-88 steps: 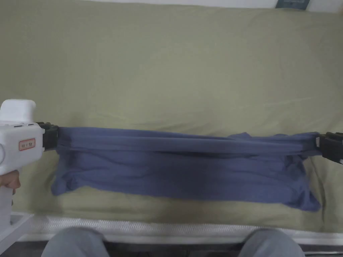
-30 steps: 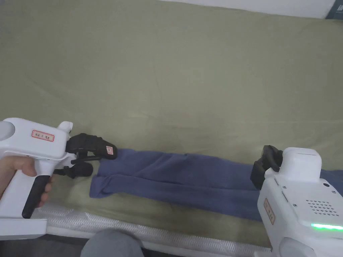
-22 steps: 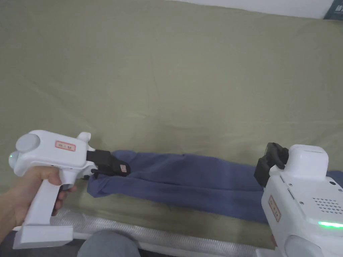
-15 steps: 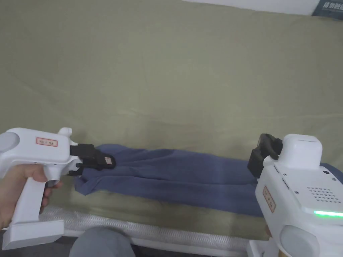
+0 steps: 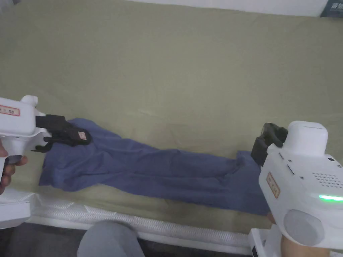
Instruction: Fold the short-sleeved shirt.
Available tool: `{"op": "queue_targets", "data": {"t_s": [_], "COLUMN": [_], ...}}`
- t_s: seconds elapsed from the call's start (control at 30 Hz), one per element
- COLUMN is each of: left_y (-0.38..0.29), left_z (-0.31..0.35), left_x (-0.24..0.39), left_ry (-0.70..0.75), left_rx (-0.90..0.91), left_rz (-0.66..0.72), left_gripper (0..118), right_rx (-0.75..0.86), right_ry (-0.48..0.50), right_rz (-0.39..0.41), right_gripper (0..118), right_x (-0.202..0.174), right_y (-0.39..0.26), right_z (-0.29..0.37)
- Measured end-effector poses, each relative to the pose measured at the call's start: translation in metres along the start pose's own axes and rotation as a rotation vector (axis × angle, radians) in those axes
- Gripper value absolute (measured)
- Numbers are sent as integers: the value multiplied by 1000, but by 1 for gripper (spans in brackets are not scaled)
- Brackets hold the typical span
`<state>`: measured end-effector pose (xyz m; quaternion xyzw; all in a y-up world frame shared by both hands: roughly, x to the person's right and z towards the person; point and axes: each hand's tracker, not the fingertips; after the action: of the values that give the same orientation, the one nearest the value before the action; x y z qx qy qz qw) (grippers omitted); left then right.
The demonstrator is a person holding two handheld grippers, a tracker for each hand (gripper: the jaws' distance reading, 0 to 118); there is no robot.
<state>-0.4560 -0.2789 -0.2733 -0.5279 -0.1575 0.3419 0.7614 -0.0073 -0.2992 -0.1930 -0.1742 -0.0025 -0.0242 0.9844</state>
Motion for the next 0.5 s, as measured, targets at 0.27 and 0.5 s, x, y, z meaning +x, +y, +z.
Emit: {"op": "queue_targets", "data": {"t_s": [0.27,0.5], "left_y": [-24,-61], "left_z": [-80,-203], "left_x": [116,155], "left_ry": [20,82], "left_rx": [-84,-158], "left_rz": [-208,-314], "left_gripper": [10,13], "right_rx": [18,2], "right_ry": [-15,-55], "right_rz": [-2,-22], "right_gripper": [9,9], "right_x": [21,41], "right_y": [7,5], "right_z": [16,16]}}
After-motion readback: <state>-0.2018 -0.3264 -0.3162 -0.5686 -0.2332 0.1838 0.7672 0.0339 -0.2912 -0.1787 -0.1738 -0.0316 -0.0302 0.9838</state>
